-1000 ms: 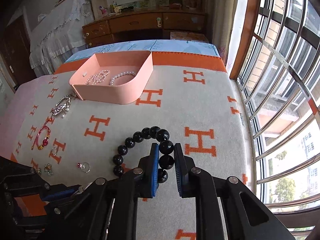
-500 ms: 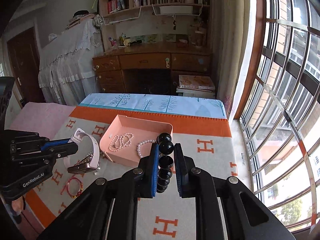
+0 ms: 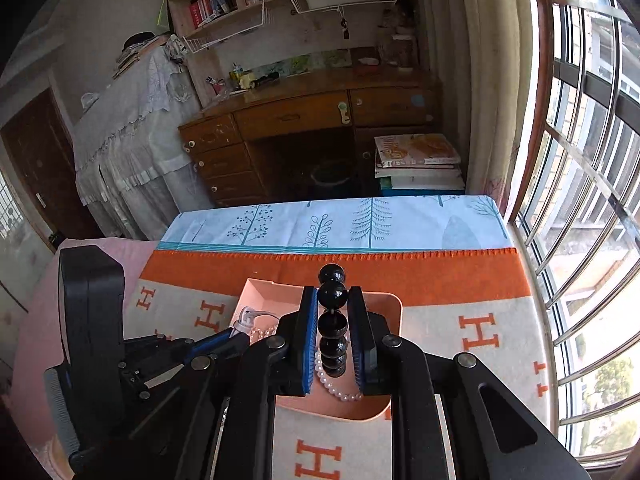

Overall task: Organize jewelry
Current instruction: 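Carry the watch and bead bracelet into the pink tray and open both grippers, then move both grippers toward the silver hair comb and red string bracelet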

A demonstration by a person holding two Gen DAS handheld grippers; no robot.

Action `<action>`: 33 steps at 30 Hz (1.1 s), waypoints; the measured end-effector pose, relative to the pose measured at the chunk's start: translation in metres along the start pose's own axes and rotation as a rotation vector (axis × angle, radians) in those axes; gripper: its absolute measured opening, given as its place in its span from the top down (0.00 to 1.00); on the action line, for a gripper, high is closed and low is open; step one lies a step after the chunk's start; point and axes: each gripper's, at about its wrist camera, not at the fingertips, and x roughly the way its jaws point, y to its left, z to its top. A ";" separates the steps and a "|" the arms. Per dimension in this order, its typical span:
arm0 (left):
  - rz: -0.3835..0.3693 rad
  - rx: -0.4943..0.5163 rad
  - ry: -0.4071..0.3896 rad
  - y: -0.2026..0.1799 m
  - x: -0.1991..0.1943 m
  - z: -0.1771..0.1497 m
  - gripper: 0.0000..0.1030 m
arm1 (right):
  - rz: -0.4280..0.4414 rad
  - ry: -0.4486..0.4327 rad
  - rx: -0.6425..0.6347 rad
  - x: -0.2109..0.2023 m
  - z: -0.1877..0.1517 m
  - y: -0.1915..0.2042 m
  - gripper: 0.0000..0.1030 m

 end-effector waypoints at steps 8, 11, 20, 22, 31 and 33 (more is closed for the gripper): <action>-0.034 -0.040 0.072 0.016 0.031 -0.004 0.78 | -0.048 0.110 -0.035 0.062 -0.028 -0.008 0.75; -0.046 -0.044 0.060 0.018 0.025 -0.006 0.62 | -0.059 0.083 -0.043 0.058 -0.039 -0.013 0.65; -0.061 -0.044 0.011 0.019 -0.021 -0.012 0.59 | -0.088 0.087 -0.050 0.018 -0.066 -0.024 0.62; -0.059 -0.039 0.007 0.017 -0.032 -0.015 0.59 | -0.099 0.088 -0.055 0.009 -0.072 -0.024 0.50; -0.054 -0.038 -0.017 0.014 -0.085 -0.030 0.59 | -0.065 0.012 -0.066 -0.058 -0.089 -0.020 0.22; -0.054 -0.034 -0.027 0.013 -0.098 -0.035 0.59 | -0.067 -0.011 -0.083 -0.077 -0.093 -0.016 0.22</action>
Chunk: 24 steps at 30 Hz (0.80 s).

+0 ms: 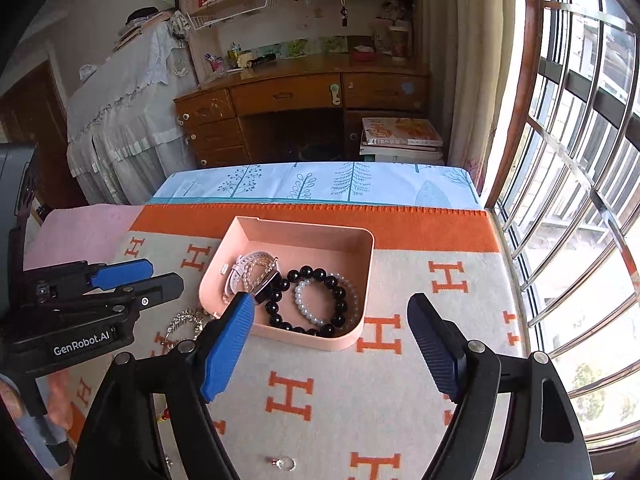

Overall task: Organize jewelry
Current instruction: 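Move both grippers toward the silver hair comb and red string bracelet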

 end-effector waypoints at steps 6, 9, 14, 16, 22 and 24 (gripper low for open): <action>-0.007 0.016 -0.024 -0.008 -0.043 -0.015 0.59 | 0.001 -0.049 -0.026 -0.051 -0.013 0.004 0.22; -0.002 0.034 -0.042 -0.013 -0.065 -0.024 0.59 | -0.015 -0.064 -0.040 -0.076 -0.022 0.007 0.22; -0.007 0.058 -0.072 -0.020 -0.098 -0.038 0.59 | -0.017 -0.088 -0.045 -0.109 -0.037 0.007 0.22; -0.007 0.065 -0.078 -0.021 -0.110 -0.045 0.59 | -0.016 -0.095 -0.052 -0.121 -0.042 0.008 0.22; 0.003 0.081 -0.092 -0.021 -0.135 -0.062 0.59 | 0.015 -0.127 -0.077 -0.158 -0.052 0.016 0.22; 0.004 0.083 -0.094 -0.018 -0.141 -0.067 0.59 | 0.029 -0.125 -0.083 -0.166 -0.052 0.021 0.22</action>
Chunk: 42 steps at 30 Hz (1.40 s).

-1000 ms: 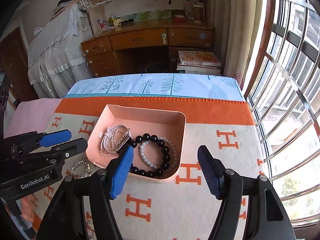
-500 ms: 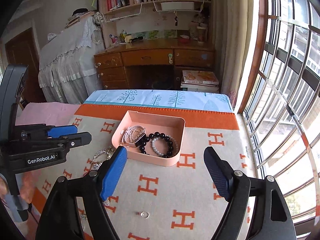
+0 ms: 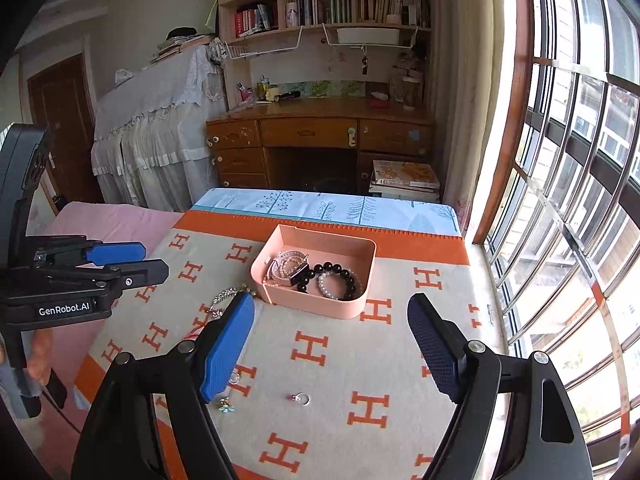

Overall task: Organize jewelry
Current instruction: 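Move both grippers toward the silver hair comb and red string bracelet, then grasp the red string bracelet with the right gripper while the left grasps the silver hair comb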

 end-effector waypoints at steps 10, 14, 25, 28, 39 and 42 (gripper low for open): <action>0.009 0.024 0.045 0.015 0.000 -0.027 0.59 | 0.065 0.053 -0.095 -0.003 -0.012 0.041 0.22; 0.003 0.006 0.076 0.028 0.009 -0.044 0.59 | 0.102 0.110 -0.147 0.019 -0.025 0.064 0.23; 0.003 -0.108 0.162 0.090 0.050 -0.090 0.59 | 0.207 0.341 -0.180 0.129 -0.056 0.130 0.44; 0.001 -0.138 0.177 0.108 0.062 -0.096 0.59 | 0.230 0.412 -0.168 0.167 -0.058 0.146 0.49; -0.022 -0.180 0.192 0.148 0.087 -0.100 0.59 | 0.210 0.641 -0.123 0.269 -0.068 0.175 0.66; -0.029 -0.179 0.192 0.149 0.091 -0.098 0.59 | 0.190 0.639 -0.153 0.277 -0.069 0.185 0.70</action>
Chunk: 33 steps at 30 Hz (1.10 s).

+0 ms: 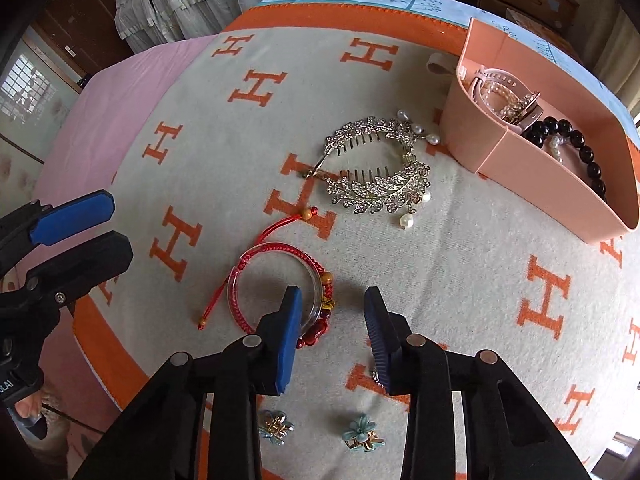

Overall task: Organize jewelry
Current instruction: 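Grasp the red string bracelet with the right gripper while the left grasps the silver hair comb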

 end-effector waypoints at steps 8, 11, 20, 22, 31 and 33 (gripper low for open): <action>-0.011 0.031 0.000 -0.009 0.008 0.011 0.59 | -0.087 -0.018 -0.065 0.003 -0.002 0.014 0.90; -0.013 0.057 0.006 -0.019 0.012 0.015 0.59 | -0.061 -0.052 -0.012 -0.006 -0.005 -0.002 0.90; -0.021 0.178 0.049 -0.061 0.054 0.038 0.59 | -0.068 -0.171 0.227 -0.046 -0.032 -0.102 0.91; -0.013 0.225 0.055 -0.072 0.068 0.042 0.59 | -0.061 -0.187 0.274 -0.050 -0.044 -0.125 0.91; 0.049 0.465 0.040 -0.118 0.111 0.052 0.59 | 0.003 -0.226 0.389 -0.047 -0.077 -0.181 0.91; 0.055 0.488 0.049 -0.121 0.117 0.055 0.59 | 0.011 -0.239 0.393 -0.043 -0.083 -0.179 0.91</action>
